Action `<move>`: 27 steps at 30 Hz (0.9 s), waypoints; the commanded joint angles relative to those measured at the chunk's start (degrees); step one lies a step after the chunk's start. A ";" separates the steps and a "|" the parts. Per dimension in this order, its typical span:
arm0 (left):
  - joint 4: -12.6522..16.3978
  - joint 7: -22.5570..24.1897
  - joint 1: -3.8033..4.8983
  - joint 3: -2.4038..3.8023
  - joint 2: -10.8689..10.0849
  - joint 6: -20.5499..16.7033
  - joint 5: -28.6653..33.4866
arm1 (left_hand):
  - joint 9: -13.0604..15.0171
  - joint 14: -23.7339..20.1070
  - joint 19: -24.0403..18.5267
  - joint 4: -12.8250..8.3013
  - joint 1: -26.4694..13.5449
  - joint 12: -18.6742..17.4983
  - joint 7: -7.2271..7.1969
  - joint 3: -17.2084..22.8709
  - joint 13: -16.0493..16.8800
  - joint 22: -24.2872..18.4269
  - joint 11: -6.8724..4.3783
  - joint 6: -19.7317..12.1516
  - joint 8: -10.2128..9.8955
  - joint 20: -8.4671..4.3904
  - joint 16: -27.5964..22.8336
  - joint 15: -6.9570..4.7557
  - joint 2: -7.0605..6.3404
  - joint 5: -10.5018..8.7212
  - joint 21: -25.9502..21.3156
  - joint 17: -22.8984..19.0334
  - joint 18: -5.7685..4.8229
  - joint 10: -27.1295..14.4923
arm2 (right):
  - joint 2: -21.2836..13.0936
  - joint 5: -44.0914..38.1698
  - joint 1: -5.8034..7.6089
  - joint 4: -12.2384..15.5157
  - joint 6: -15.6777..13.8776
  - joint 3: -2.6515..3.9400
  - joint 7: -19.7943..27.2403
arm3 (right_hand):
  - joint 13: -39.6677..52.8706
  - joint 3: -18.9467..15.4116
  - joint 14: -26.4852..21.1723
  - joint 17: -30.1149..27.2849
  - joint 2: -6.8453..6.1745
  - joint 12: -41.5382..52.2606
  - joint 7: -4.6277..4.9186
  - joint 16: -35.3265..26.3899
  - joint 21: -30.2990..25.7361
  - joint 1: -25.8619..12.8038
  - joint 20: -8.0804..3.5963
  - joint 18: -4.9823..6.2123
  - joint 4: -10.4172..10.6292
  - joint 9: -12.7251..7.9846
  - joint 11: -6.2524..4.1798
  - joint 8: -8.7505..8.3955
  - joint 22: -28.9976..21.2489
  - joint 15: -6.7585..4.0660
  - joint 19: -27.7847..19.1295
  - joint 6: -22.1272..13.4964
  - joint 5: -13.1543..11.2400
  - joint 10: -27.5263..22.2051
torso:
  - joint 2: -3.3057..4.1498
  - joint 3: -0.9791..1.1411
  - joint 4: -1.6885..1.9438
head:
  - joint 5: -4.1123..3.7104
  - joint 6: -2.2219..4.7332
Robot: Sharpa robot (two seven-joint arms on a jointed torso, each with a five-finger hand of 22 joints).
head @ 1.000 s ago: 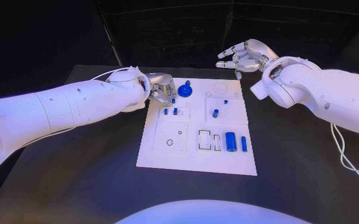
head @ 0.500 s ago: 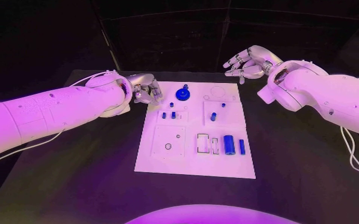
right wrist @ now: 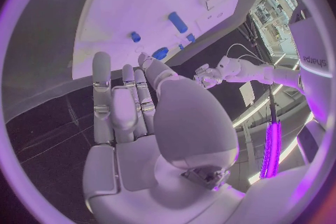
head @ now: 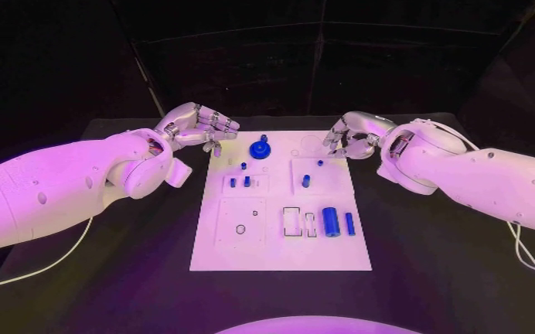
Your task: Assemble the parts on the task board
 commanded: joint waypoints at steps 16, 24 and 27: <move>3.57 10.86 -0.26 -0.03 -1.44 4.89 21.03 | -0.11 -1.11 -0.71 -0.05 -0.38 1.25 -0.34 -1.13 0.29 -0.31 -0.20 -0.11 0.10 -0.06 -0.49 -0.08 0.32 -0.15 -0.62 -1.15 0.74 1.41 | 2.25 -12.68 -2.48 0.19 0.88 0.04 -2.82 | -3.68 2.55 1.05 2.94 -1.00 -2.86 1.34 1.64 -0.08 -1.55 1.15 0.78 -0.67 0.01 1.11 -2.24 -0.09 1.35 0.60 -1.36 -0.39 -1.89 | 0.23 0.01 0.08 | -0.50 0.31; 3.93 10.82 -0.27 -0.03 -1.56 4.89 21.12 | -0.11 -1.20 -0.73 -0.04 -0.38 1.27 -0.33 -1.15 0.29 -0.32 -0.19 -0.11 0.10 -0.06 -0.59 -0.08 0.35 -0.15 -0.64 -1.36 0.74 1.41 | 3.35 -12.74 -2.65 -0.88 1.37 0.04 -3.05 | -4.69 4.11 1.43 4.46 -0.44 -3.04 1.29 2.84 0.45 -1.44 1.19 0.82 -0.93 0.11 1.05 -2.35 0.15 1.34 0.97 -0.70 -0.46 -1.10 | 0.16 0.01 0.08 | -0.40 0.11; 4.00 10.81 -0.27 -0.03 -1.60 4.89 21.13 | -0.11 -1.27 -0.75 -0.04 -0.36 1.30 -0.31 -1.17 0.29 -0.33 -0.20 -0.12 0.11 -0.07 -0.64 -0.08 0.39 -0.14 -0.66 -1.47 0.74 1.41 | 3.71 -12.74 -2.68 -1.32 1.73 0.04 -3.26 | -5.18 5.15 1.49 4.76 -0.05 -3.10 1.24 3.14 0.93 -1.27 1.14 0.76 -1.11 0.15 0.97 -2.35 0.69 1.26 1.24 -0.24 -0.99 -0.60 | 0.16 0.01 0.10 | -0.39 -0.03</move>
